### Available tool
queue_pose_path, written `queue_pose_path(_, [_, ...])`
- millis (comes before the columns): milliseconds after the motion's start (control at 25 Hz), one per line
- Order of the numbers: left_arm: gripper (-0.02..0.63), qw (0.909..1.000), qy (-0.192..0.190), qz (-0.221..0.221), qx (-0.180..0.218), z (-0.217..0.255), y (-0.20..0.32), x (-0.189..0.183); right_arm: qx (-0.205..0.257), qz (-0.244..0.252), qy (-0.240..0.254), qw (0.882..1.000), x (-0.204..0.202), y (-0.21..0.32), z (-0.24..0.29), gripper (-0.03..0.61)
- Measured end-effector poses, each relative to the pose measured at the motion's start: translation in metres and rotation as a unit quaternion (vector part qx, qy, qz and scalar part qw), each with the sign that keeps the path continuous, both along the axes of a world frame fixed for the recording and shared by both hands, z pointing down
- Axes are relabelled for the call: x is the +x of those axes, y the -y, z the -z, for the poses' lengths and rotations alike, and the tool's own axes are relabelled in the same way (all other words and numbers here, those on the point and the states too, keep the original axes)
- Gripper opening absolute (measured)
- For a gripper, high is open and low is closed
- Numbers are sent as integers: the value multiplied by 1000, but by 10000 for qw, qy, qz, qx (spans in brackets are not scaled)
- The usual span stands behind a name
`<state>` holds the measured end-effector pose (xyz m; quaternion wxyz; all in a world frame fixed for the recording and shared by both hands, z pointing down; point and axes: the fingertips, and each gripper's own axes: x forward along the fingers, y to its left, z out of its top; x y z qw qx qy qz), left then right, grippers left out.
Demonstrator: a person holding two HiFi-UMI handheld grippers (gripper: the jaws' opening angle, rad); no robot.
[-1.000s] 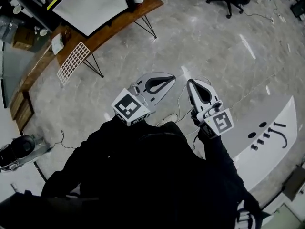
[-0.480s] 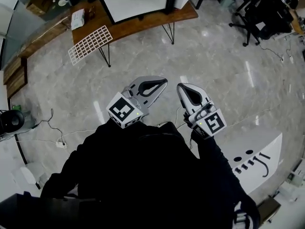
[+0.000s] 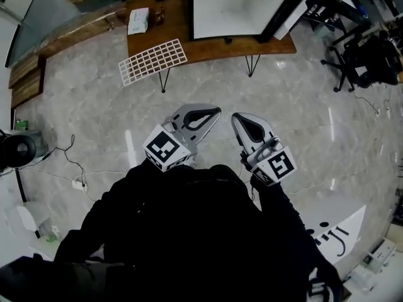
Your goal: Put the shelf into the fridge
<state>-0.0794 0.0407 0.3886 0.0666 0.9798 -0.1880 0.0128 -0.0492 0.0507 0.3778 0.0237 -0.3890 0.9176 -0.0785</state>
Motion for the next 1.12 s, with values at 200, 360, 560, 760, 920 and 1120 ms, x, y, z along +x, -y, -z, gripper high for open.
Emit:
queue_pose_path(200, [6,9996,-25,276,16,4,27,-64,-82,276,-63,9996,-64,31,-3,6])
queue_pose_path(360, [6,9969,-85,783,35,4,47,-111,-63,724,-169,9972,-109,53,-5,6])
queue_pose_path(560, [6,9886,-12,1506,-47,-10,71,-154,-4,1287,-175,9915,-148,88,-12,6])
queue_pose_path(760, [6,9759,56,2180,-64,-18,100,-179,119,1957,-153,9805,-174,123,-20,6])
queue_pose_path(920, [6,9601,0,2794,-119,-17,128,-191,168,2529,-94,9673,-187,151,-19,6])
queue_pose_path(1120, [6,9333,-142,3574,-305,-26,162,-203,156,3159,-82,9486,-197,187,-23,6])
